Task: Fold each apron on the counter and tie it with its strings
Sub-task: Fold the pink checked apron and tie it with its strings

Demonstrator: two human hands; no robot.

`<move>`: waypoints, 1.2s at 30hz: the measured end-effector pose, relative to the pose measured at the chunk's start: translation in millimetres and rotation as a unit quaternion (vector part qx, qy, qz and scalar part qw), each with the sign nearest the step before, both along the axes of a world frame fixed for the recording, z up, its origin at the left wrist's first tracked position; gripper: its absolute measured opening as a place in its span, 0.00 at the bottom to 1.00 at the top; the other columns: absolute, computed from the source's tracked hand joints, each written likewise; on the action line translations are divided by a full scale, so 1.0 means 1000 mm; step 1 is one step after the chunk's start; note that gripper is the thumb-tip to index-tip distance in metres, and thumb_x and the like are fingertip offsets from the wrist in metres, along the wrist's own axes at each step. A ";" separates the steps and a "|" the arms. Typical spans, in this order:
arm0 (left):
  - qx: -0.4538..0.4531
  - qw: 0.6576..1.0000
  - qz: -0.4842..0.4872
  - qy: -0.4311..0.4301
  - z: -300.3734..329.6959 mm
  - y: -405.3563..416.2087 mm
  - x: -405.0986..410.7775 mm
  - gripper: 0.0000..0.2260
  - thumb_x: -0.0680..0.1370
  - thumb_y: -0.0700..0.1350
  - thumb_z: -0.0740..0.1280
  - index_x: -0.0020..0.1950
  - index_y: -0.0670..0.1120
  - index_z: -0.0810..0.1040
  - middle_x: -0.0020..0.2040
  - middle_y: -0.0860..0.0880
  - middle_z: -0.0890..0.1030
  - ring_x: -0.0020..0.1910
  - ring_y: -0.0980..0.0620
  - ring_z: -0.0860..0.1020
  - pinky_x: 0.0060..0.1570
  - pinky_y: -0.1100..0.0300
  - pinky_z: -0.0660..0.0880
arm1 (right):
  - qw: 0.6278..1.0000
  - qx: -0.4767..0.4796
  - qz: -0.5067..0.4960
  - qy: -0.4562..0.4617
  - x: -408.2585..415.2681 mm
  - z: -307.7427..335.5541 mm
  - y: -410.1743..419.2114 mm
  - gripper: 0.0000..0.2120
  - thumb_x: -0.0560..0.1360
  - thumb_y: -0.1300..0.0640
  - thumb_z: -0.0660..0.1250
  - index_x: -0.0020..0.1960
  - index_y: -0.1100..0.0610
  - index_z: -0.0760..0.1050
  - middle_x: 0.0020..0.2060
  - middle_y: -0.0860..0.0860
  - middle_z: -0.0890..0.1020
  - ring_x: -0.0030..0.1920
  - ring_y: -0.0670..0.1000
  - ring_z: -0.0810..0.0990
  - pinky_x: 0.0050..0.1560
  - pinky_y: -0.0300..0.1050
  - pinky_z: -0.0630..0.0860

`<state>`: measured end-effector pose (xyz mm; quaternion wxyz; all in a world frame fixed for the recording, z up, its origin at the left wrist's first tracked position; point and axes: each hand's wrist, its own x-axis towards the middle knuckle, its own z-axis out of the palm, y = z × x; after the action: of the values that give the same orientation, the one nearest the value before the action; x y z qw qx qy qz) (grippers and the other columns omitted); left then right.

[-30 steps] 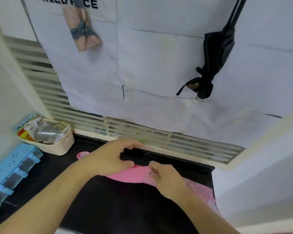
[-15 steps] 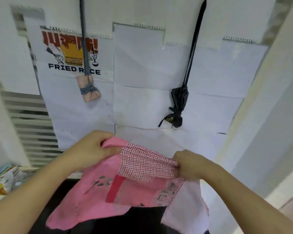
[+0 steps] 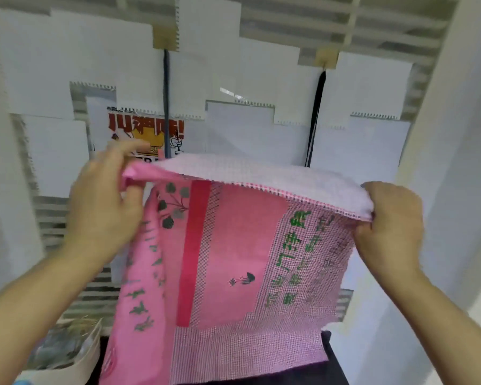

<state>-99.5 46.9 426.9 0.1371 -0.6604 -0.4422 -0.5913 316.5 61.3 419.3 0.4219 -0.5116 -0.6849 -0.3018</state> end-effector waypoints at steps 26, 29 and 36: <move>-0.686 0.591 -0.079 0.416 -0.089 0.008 -0.012 0.04 0.71 0.56 0.72 0.38 0.60 0.86 0.40 0.58 0.85 0.43 0.58 0.81 0.48 0.62 0.75 | 0.694 -0.686 -0.011 -0.220 0.026 -0.088 -0.013 0.09 0.72 0.62 0.66 0.43 0.51 0.82 0.34 0.43 0.79 0.42 0.45 0.79 0.40 0.39 0.74; -0.514 0.840 -0.106 0.138 -0.084 0.020 -0.007 0.10 0.76 0.46 0.73 0.40 0.61 0.88 0.40 0.58 0.86 0.44 0.58 0.83 0.52 0.57 0.79 | 0.894 -0.447 0.021 0.011 0.038 -0.073 0.005 0.18 0.77 0.64 0.65 0.35 0.44 0.75 0.35 0.41 0.80 0.39 0.38 0.78 0.41 0.31 0.71; -0.348 0.922 -0.060 -0.157 -0.042 0.030 0.003 0.09 0.84 0.43 0.65 0.58 0.48 0.86 0.51 0.49 0.88 0.48 0.50 0.87 0.63 0.47 0.80 | 0.929 -0.366 0.013 0.060 0.050 -0.029 0.027 0.13 0.75 0.68 0.62 0.38 0.52 0.74 0.35 0.51 0.81 0.40 0.59 0.81 0.41 0.48 0.75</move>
<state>-96.5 77.1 385.1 -0.2087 -0.5904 -0.5956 -0.5031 366.1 88.2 390.4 0.2492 -0.6389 -0.7278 0.0063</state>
